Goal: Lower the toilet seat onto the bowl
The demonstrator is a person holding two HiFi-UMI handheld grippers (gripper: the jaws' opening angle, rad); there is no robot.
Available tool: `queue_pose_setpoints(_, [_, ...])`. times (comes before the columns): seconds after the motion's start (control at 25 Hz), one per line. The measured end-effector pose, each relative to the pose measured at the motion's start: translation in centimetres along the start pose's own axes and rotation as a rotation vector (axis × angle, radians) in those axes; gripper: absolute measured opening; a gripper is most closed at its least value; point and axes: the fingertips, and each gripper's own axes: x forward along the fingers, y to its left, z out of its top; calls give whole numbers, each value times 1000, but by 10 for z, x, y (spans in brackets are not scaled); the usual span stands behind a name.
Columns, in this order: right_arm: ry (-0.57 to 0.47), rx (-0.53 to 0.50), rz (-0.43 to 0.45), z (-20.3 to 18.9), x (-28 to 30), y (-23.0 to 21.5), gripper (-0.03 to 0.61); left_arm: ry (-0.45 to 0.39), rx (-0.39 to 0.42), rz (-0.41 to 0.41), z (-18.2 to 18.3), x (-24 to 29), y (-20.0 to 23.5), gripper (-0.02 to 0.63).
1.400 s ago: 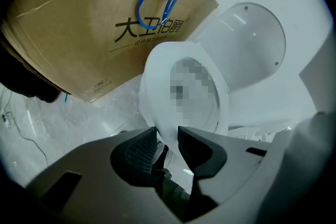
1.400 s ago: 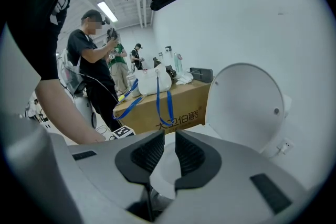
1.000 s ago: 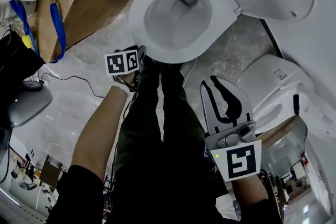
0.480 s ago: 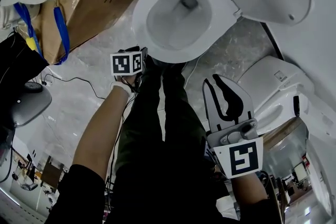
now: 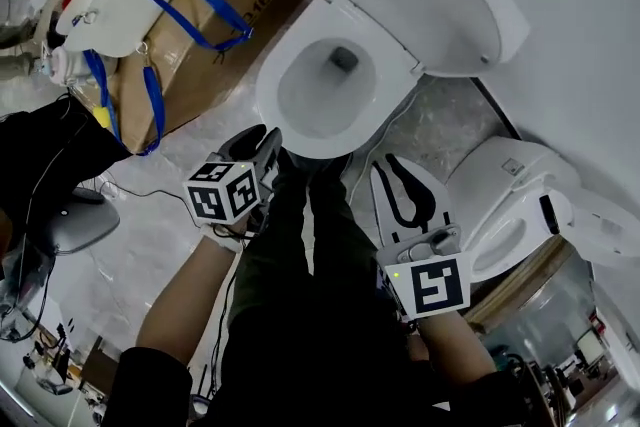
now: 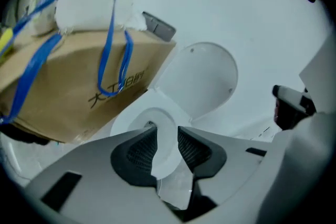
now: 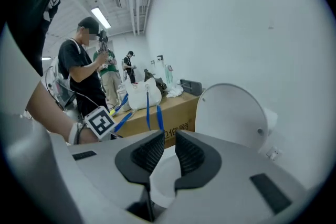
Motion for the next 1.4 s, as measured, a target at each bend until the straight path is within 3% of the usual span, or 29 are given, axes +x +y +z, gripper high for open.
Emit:
queue_pose_setpoints(0.12, [-1, -48, -5, 24, -15, -5, 83, -91, 47, -69, 47, -45, -52, 130])
queue_pose_setpoints(0.28, [-88, -95, -26, 76, -35, -8, 83, -203, 84, -161, 100, -94, -120, 130])
queue_pose_setpoints(0.44, [-128, -141, -51, 112, -73, -15, 83, -290, 195, -223, 129, -147, -193, 130])
queue_pose_setpoints(0.6, [-164, -124, -74, 137, -111, -17, 78, -341, 314, -246, 141, -198, -245, 130])
queue_pose_setpoints(0.76, [-227, -82, -71, 169, -139, -12, 60, -407, 399, -233, 153, -236, -271, 124])
queue_pose_setpoints(0.92, [-322, -81, -28, 205, -160, 5, 58, -469, 434, -238, 162, -260, -288, 123])
queue_pose_setpoints(1.2, [-419, -109, 48, 232, -188, 46, 52, -543, 607, -247, 160, -293, -327, 121])
queue_pose_setpoints(1.4, [-483, -130, 56, 240, -202, 62, 52, -585, 716, -269, 165, -306, -350, 121])
